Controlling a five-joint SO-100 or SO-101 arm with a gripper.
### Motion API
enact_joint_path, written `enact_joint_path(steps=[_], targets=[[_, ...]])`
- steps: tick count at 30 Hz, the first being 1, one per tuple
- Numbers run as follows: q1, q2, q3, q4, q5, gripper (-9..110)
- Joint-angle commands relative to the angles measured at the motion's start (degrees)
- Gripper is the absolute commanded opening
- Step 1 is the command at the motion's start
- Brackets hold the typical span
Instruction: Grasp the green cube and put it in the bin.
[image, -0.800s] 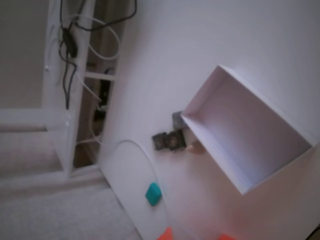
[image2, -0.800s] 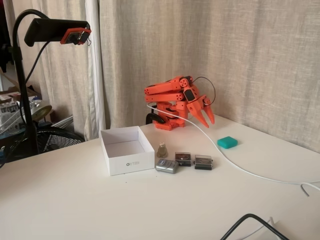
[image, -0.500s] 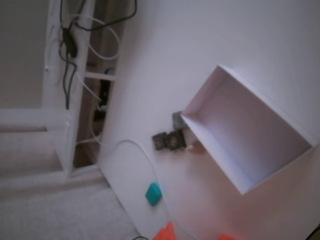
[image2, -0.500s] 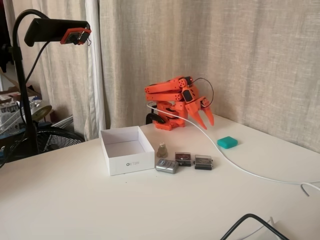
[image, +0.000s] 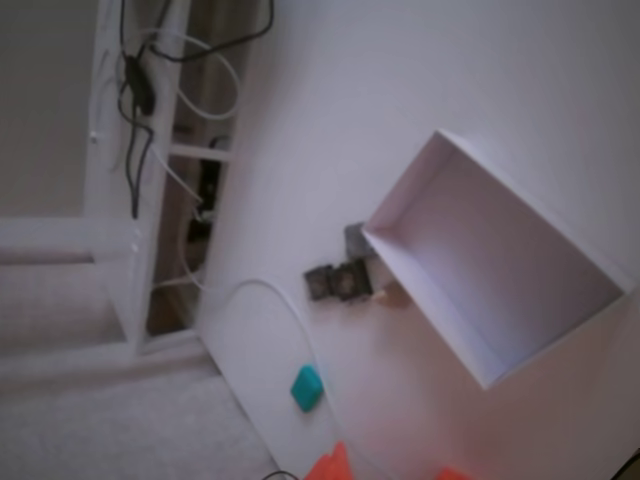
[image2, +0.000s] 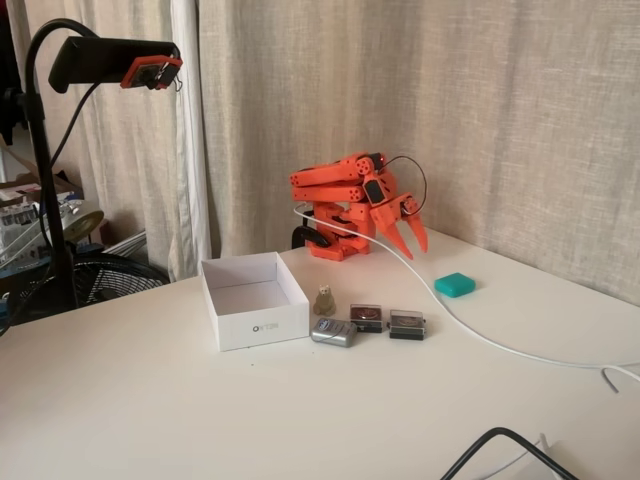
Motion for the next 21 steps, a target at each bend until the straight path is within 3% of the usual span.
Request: enact_joint_path(steps=[1, 11, 16, 21], targets=[[0.4, 0.1, -1.9, -0.6, 0.2, 9], [2.5, 0.1, -1.8, -0.4, -1.8, 8], [2.1, 0.1, -5.7, -5.6, -0.4, 8], [-0.5, 0.2, -11.6, 2.7, 14.9, 9]])
